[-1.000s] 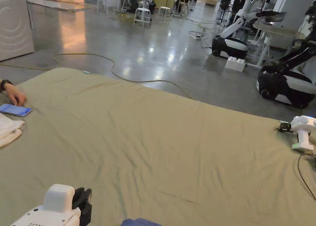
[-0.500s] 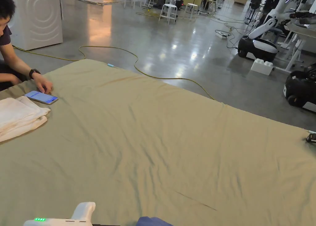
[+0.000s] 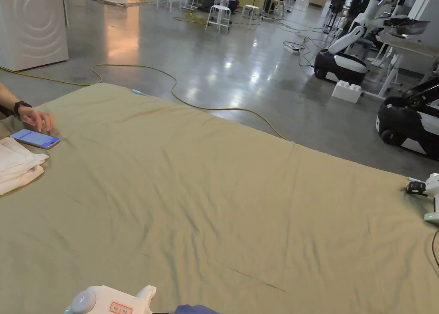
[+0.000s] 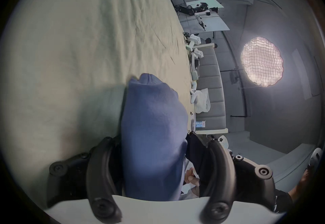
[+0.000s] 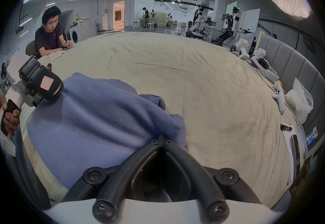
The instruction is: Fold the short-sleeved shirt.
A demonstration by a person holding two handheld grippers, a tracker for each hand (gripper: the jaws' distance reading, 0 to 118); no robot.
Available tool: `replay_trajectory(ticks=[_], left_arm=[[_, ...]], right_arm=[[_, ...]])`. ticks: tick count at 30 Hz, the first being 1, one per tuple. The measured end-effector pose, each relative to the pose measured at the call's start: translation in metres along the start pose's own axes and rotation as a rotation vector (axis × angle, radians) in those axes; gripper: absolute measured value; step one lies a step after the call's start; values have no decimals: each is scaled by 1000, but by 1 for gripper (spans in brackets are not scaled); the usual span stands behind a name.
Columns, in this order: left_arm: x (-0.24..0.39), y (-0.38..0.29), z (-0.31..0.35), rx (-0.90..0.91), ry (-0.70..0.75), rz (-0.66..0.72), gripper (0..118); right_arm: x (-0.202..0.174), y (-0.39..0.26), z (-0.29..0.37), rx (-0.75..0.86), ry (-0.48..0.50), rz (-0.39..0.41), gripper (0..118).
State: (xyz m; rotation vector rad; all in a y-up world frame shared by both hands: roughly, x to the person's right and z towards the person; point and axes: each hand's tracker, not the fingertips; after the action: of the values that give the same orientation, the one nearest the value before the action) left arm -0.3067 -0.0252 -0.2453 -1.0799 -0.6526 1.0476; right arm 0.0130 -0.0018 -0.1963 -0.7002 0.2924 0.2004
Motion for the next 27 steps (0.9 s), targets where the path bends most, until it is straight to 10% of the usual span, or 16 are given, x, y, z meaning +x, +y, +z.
replay_trajectory(ticks=[3,5,27], left_arm=[[-7,2,0,3,8,-8,66],[-2,-4,1,10,35,-25,35],[26,13,159,124,124,-42,29]], right_arm=[[3,-1,-3,-2,2,-2,0],[3,-3,-5,-4,3,-6,0],[52,104,29,282,-7,-33,0]])
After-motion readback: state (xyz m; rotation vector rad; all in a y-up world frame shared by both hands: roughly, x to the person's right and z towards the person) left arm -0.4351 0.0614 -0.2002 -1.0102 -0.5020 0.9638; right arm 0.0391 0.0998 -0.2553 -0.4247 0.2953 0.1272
